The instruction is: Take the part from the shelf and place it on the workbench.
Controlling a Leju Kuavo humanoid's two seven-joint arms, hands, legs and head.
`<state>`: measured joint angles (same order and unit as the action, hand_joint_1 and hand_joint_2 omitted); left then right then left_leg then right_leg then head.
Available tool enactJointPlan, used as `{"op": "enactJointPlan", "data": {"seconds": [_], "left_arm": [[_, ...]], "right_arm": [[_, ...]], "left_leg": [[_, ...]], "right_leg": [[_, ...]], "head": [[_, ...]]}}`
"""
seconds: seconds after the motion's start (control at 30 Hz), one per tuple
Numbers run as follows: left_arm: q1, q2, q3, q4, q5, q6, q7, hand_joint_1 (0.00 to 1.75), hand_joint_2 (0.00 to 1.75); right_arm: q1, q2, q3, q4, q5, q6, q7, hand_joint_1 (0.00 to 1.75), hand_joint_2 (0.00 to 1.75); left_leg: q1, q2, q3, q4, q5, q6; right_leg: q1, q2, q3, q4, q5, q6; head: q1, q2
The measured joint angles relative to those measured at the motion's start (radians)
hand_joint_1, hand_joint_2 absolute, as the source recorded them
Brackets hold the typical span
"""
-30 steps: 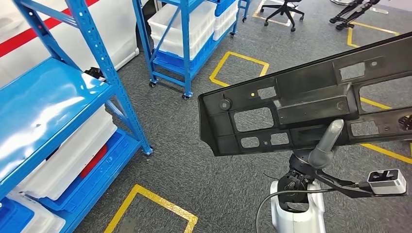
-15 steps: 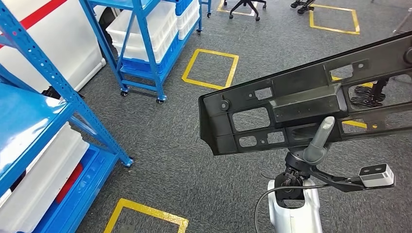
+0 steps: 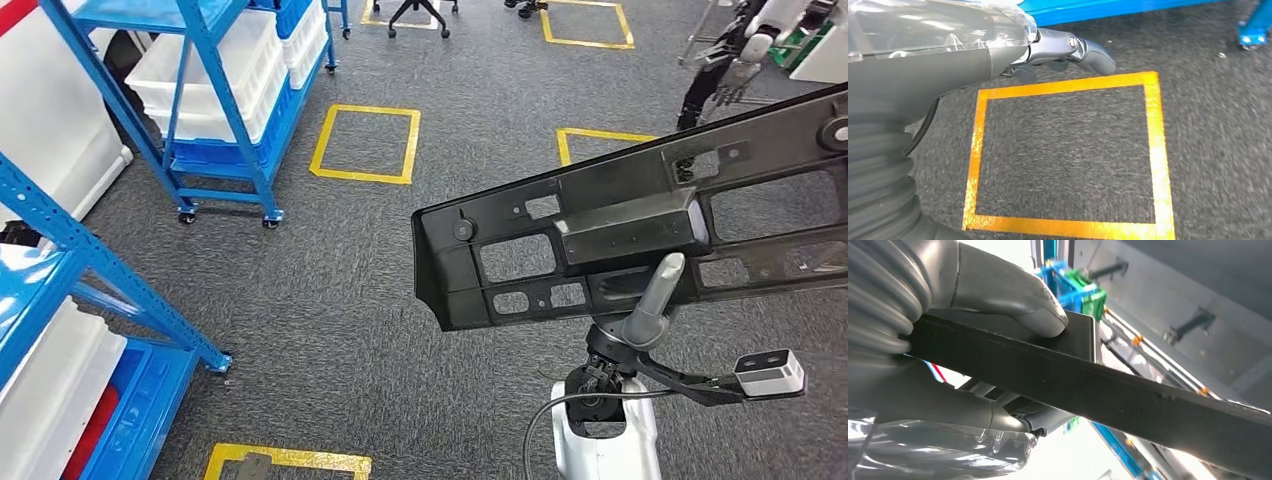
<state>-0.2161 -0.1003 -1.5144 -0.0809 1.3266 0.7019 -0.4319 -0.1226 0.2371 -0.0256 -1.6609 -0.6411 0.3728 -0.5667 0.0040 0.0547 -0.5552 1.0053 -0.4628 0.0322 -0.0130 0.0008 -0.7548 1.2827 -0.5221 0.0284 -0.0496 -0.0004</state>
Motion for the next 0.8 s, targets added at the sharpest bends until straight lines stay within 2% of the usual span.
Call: {"op": "enactJointPlan", "data": {"seconds": [0.03, 0.07, 0.1, 0.13, 0.17, 0.23, 0.27, 0.33, 0.37, 0.4, 0.43, 0.47, 0.5, 0.53, 0.6, 0.63, 0.67, 0.7, 0.73, 0.77, 0.8], "left_arm": [[0.0, 0.0, 0.0, 0.0, 0.001, 0.0, 0.001, 0.0, 1.75], [0.0, 0.0, 0.0, 0.0, 0.002, 0.0, 0.002, 0.0, 1.75], [0.0, 0.0, 0.0, 0.0, 0.004, 0.0, 0.002, 0.0, 1.75], [0.001, 0.0, 0.0, 0.0, 0.007, 0.0, 0.002, 0.0, 1.75], [0.002, -0.001, 0.0, 0.0, 0.01, 0.0, 0.003, 0.0, 1.75], [0.004, -0.002, 0.0, 0.0, 0.014, 0.0, 0.003, 0.0, 1.75], [0.004, -0.002, 0.0, 0.0, 0.015, 0.0, 0.004, 0.0, 1.75], [0.005, -0.002, 0.0, 0.0, 0.015, 0.0, 0.003, 0.0, 1.75], [0.008, -0.002, 0.0, 0.0, 0.015, 0.0, 0.004, 0.0, 1.75], [0.012, -0.001, 0.0, 0.001, 0.016, 0.0, 0.005, 0.0, 1.75], [0.016, -0.001, 0.0, 0.001, 0.017, 0.0, 0.007, 0.0, 1.75], [0.02, 0.0, 0.0, 0.001, 0.017, 0.0, 0.009, 0.0, 1.75], [0.022, 0.0, 0.0, 0.001, 0.018, 0.0, 0.011, 0.0, 1.75], [0.023, 0.001, 0.0, 0.001, 0.017, 0.0, 0.012, 0.0, 1.75], [0.022, 0.002, 0.0, 0.001, 0.016, 0.0, 0.012, 0.0, 1.75], [0.022, 0.002, 0.0, 0.001, 0.014, 0.0, 0.013, 0.0, 1.75], [0.022, 0.003, 0.0, 0.0, 0.012, 0.0, 0.013, 0.0, 1.75], [0.022, 0.003, 0.0, 0.0, 0.011, 0.0, 0.014, 0.0, 1.75], [0.02, 0.002, -0.001, 0.0, 0.009, 0.0, 0.014, 0.0, 1.75], [0.017, 0.002, -0.002, -0.001, 0.006, 0.0, 0.015, 0.0, 1.75], [0.014, 0.002, -0.003, -0.002, 0.005, 0.0, 0.015, 0.0, 1.75]], "right_arm": [[0.003, 0.0, -0.002, 0.001, 0.002, 0.003, -0.002, 1.75, 1.75], [0.004, 0.0, -0.003, 0.002, 0.004, 0.006, -0.004, 1.75, 1.75], [0.004, 0.001, -0.004, 0.002, 0.006, 0.009, -0.005, 1.75, 1.75], [0.004, 0.002, -0.004, 0.002, 0.007, 0.012, -0.006, 1.75, 1.75], [0.005, 0.004, -0.005, 0.002, 0.008, 0.013, -0.007, 1.75, 1.75], [0.007, 0.005, -0.008, 0.002, 0.009, 0.014, -0.008, 1.75, 1.75], [0.009, 0.006, -0.009, 0.002, 0.009, 0.014, -0.008, 1.75, 1.75], [0.01, 0.008, -0.011, 0.003, 0.01, 0.014, -0.008, 1.75, 1.75], [0.01, 0.011, -0.011, 0.004, 0.01, 0.015, -0.008, 1.75, 1.75], [0.012, 0.013, -0.011, 0.006, 0.01, 0.015, -0.008, 1.75, 1.75], [0.015, 0.014, -0.011, 0.008, 0.01, 0.015, -0.008, 1.75, 1.75], [0.018, 0.015, -0.011, 0.011, 0.012, 0.015, -0.008, 1.75, 1.75], [0.02, 0.015, -0.011, 0.013, 0.014, 0.015, -0.009, 1.75, 1.75], [0.023, 0.015, -0.011, 0.014, 0.016, 0.016, -0.012, 1.75, 1.75], [0.025, 0.015, -0.012, 0.015, 0.024, 0.018, -0.019, 1.75, 1.75], [0.026, 0.015, -0.012, 0.014, 0.028, 0.019, -0.022, 1.75, 1.75], [0.028, 0.015, -0.012, 0.013, 0.031, 0.02, -0.025, 1.75, 1.75], [0.032, 0.016, -0.012, 0.012, 0.034, 0.02, -0.027, 1.75, 1.75], [0.037, 0.016, -0.012, 0.009, 0.036, 0.02, -0.028, 1.75, 1.75], [0.043, 0.016, -0.012, 0.006, 0.038, 0.02, -0.03, 1.75, 1.75], [0.047, 0.016, -0.013, 0.002, 0.039, 0.02, -0.032, 1.75, 1.75]], "left_leg": [[-0.001, 0.013, 0.002, 0.0, -0.002, -0.001], [-0.003, 0.026, 0.005, 0.0, -0.005, -0.003], [-0.006, 0.037, 0.008, 0.0, -0.008, -0.006], [-0.008, 0.047, 0.011, 0.0, -0.011, -0.011], [-0.01, 0.057, 0.013, 0.0, -0.014, -0.015], [-0.01, 0.076, 0.018, -0.002, -0.02, -0.026], [-0.009, 0.07, 0.019, 0.003, -0.026, -0.031], [-0.005, 0.021, -0.002, 0.065, -0.067, -0.038], [-0.003, -0.013, -0.029, 0.128, -0.099, -0.04], [-0.002, -0.034, -0.064, 0.201, -0.131, -0.042], [-0.001, -0.043, -0.096, 0.261, -0.151, -0.044], [0.0, -0.047, -0.115, 0.291, -0.152, -0.046], [0.001, -0.049, -0.114, 0.279, -0.13, -0.047], [0.003, -0.055, -0.096, 0.227, -0.092, -0.046], [0.009, -0.1, -0.039, 0.086, -0.022, -0.044], [0.012, -0.122, -0.019, 0.04, -0.006, -0.042], [0.013, -0.137, -0.011, 0.018, -0.004, -0.039], [0.011, -0.137, -0.009, 0.015, -0.006, -0.036], [0.011, -0.125, -0.008, 0.012, -0.002, -0.031], [0.01, -0.111, -0.006, 0.007, 0.002, -0.024], [0.011, -0.098, -0.004, 0.001, 0.006, -0.017]], "right_leg": [[0.002, -0.011, 0.033, -0.061, 0.033, -0.004], [0.006, -0.035, 0.075, -0.139, 0.06, -0.01], [0.012, -0.058, 0.11, -0.204, 0.08, -0.018], [0.019, -0.074, 0.132, -0.246, 0.089, -0.026], [0.024, -0.08, 0.14, -0.264, 0.089, -0.032], [0.024, -0.053, 0.139, -0.269, 0.092, -0.042], [0.021, -0.041, 0.142, -0.275, 0.095, -0.047], [0.014, -0.016, 0.15, -0.286, 0.102, -0.057], [0.014, -0.004, 0.151, -0.287, 0.103, -0.06], [0.013, 0.011, 0.15, -0.287, 0.104, -0.062], [0.013, 0.027, 0.15, -0.286, 0.104, -0.063], [0.013, 0.043, 0.15, -0.284, 0.104, -0.063], [0.012, 0.06, 0.15, -0.282, 0.104, -0.062], [0.011, 0.077, 0.151, -0.279, 0.102, -0.06], [0.01, 0.106, 0.147, -0.268, 0.098, -0.053], [0.009, 0.12, 0.143, -0.264, 0.098, -0.048], [0.007, 0.132, 0.137, -0.261, 0.098, -0.041], [0.005, 0.144, 0.132, -0.26, 0.101, -0.034], [0.003, 0.157, 0.128, -0.262, 0.104, -0.027], [0.003, 0.152, 0.125, -0.259, 0.102, -0.021], [0.004, 0.129, 0.117, -0.244, 0.092, -0.017]], "head": [[0.0, 0.0], [0.0, 0.0], [0.0, 0.0], [0.0, 0.0], [0.0, 0.0], [0.0, 0.0], [0.0, 0.0], [0.0, 0.0], [0.0, 0.0], [0.0, 0.0], [0.0, 0.0], [0.0, 0.0], [0.0, 0.0], [0.0, 0.0], [0.0, 0.0], [0.0, 0.0], [0.0, 0.0], [0.0, 0.0], [0.0, 0.0], [0.0, 0.0], [0.0, 0.0]]}}
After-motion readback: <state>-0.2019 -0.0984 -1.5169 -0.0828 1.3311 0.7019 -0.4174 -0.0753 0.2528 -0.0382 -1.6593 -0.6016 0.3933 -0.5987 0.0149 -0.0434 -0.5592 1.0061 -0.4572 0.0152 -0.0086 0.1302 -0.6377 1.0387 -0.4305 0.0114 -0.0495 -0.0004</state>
